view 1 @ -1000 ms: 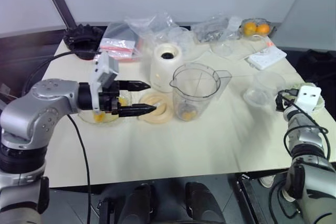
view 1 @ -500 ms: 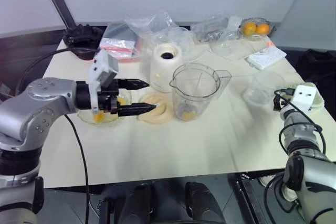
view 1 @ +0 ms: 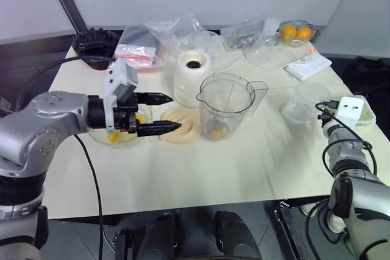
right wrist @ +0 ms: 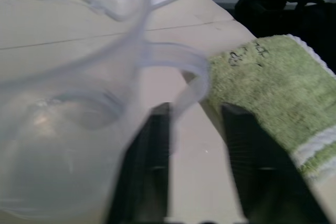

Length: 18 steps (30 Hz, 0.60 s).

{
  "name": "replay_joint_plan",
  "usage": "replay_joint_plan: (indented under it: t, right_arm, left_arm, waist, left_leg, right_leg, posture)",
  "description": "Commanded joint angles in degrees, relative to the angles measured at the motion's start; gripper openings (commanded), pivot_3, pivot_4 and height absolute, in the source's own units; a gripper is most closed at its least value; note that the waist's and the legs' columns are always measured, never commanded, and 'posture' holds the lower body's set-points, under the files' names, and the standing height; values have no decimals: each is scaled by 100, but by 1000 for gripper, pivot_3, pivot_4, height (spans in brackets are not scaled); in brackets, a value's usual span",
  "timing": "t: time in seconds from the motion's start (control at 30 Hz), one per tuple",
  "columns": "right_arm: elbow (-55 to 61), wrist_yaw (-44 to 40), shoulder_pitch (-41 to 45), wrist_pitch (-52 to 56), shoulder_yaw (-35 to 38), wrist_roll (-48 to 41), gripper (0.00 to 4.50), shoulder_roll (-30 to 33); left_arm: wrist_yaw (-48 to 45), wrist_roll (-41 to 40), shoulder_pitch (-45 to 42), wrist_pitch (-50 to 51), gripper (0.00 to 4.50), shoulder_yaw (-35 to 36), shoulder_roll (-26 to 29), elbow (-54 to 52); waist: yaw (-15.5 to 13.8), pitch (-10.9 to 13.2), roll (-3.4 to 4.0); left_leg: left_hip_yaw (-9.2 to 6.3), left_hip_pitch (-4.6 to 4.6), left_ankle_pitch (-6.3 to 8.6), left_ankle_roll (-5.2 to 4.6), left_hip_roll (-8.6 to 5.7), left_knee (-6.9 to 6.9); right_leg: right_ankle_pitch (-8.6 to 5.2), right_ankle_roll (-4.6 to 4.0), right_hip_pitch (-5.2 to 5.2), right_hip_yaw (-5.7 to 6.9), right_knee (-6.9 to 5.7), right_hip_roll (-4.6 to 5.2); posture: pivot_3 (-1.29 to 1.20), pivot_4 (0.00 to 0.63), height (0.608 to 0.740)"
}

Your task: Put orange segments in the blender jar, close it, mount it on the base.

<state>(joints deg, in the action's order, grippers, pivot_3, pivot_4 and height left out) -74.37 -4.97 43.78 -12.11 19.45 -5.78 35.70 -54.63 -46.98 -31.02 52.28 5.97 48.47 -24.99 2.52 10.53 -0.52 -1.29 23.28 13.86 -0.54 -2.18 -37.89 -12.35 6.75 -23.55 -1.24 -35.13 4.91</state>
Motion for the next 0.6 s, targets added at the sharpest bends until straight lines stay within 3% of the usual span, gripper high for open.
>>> replay_joint_plan:
  t: [0.03, 0.37, 0.6]
  right_arm:
    - [86, -6, 134, -92, 7, 9, 124, 63]
    - [274, -107, 93, -166, 32, -89, 124, 66]
    - [1062, -351, -114, -269, 280, -496, 124, -118]
  left_arm:
    - [54, -110, 14, -31, 3907, 162, 63, -171]
    - [129, -141, 131, -55, 3907, 165, 22, -229]
    - [78, -89, 156, -166, 3907, 62, -32, -100]
  waist:
    - [1, 0, 0]
    - [6, 5, -1]
    - [4, 9, 1]
  left_leg:
    - [1, 0, 0, 0, -1, 0]
    - [-1, 0, 0, 0, 0, 0]
    - [0, 0, 0, 0, 0, 0]
  right_leg:
    - [0, 0, 1, 0, 1, 0]
    - [0, -1, 3, 0, 5, 0]
    - [0, -1, 3, -1, 5, 1]
  posture:
    - [0, 150, 740]
    - [0, 150, 740]
    - [0, 150, 740]
